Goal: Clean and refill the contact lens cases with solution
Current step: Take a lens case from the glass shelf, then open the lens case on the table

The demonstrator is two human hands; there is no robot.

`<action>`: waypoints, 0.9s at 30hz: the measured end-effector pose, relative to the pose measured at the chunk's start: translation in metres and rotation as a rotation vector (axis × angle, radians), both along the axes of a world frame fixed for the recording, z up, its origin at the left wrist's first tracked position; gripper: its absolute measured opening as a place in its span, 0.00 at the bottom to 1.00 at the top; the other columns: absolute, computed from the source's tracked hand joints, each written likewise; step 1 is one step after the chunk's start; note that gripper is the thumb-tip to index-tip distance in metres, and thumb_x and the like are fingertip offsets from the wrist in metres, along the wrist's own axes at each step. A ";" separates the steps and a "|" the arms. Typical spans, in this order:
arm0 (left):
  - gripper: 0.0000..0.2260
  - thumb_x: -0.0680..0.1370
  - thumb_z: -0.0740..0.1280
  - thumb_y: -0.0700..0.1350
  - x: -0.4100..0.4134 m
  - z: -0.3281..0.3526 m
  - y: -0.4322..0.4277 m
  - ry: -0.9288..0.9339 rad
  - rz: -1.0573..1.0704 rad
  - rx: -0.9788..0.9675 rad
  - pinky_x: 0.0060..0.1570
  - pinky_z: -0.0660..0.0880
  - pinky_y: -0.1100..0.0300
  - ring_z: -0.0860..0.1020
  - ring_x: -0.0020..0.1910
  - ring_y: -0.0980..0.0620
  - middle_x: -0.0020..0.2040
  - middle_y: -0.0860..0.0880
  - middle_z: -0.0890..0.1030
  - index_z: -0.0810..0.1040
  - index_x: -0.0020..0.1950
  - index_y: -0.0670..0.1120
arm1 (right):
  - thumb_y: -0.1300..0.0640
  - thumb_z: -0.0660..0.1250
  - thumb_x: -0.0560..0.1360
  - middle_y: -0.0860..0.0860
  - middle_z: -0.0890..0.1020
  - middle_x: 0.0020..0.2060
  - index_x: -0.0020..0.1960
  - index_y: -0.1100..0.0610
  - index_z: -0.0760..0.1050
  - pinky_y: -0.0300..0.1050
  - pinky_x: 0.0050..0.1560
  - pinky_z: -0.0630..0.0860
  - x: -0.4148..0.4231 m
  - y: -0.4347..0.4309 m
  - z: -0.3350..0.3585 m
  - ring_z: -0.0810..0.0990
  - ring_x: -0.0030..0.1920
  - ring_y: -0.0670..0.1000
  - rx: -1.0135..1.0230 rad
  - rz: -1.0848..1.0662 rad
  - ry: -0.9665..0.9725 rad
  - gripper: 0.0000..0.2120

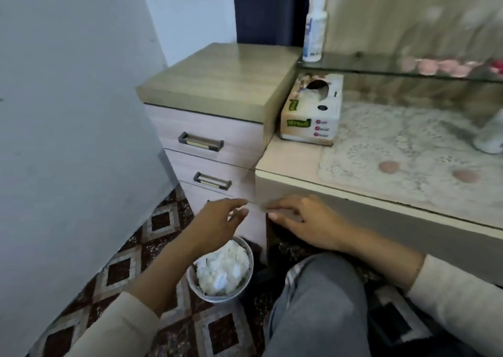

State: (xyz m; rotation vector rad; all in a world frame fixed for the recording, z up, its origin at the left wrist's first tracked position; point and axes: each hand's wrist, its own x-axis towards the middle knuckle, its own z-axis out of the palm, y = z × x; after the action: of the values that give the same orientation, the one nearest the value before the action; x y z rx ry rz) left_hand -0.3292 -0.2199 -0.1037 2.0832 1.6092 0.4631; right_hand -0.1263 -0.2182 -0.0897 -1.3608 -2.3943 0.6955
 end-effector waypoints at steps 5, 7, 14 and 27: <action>0.16 0.80 0.59 0.48 0.066 0.042 0.018 -0.043 -0.119 0.138 0.58 0.67 0.63 0.74 0.61 0.51 0.64 0.49 0.76 0.73 0.66 0.46 | 0.49 0.61 0.77 0.47 0.79 0.58 0.61 0.54 0.76 0.40 0.59 0.71 0.066 -0.009 0.039 0.76 0.58 0.46 0.129 -0.131 0.075 0.16; 0.15 0.80 0.60 0.48 0.094 0.051 0.028 -0.048 -0.157 0.178 0.59 0.67 0.64 0.73 0.61 0.53 0.64 0.49 0.76 0.73 0.66 0.48 | 0.48 0.61 0.77 0.47 0.79 0.59 0.61 0.54 0.76 0.41 0.60 0.70 0.093 -0.011 0.049 0.75 0.59 0.46 0.158 -0.195 0.068 0.17; 0.17 0.79 0.60 0.50 0.172 0.054 0.061 0.015 -0.308 0.187 0.61 0.62 0.66 0.69 0.66 0.53 0.67 0.50 0.73 0.72 0.67 0.48 | 0.46 0.60 0.77 0.46 0.77 0.61 0.63 0.51 0.74 0.44 0.61 0.69 0.186 -0.010 0.049 0.73 0.62 0.48 0.196 -0.456 -0.018 0.17; 0.19 0.79 0.62 0.50 0.253 0.044 0.094 0.008 -0.400 0.124 0.66 0.62 0.62 0.69 0.67 0.53 0.68 0.49 0.71 0.70 0.68 0.46 | 0.50 0.70 0.72 0.54 0.81 0.54 0.58 0.58 0.78 0.41 0.46 0.68 0.282 0.002 0.050 0.78 0.51 0.53 0.295 -0.949 0.009 0.18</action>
State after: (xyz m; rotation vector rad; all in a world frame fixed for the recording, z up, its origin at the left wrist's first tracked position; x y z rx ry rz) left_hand -0.0764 -0.1257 -0.0597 2.4245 1.1469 0.4206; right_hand 0.1553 -0.2157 -0.0397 -2.0399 -1.4525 0.0759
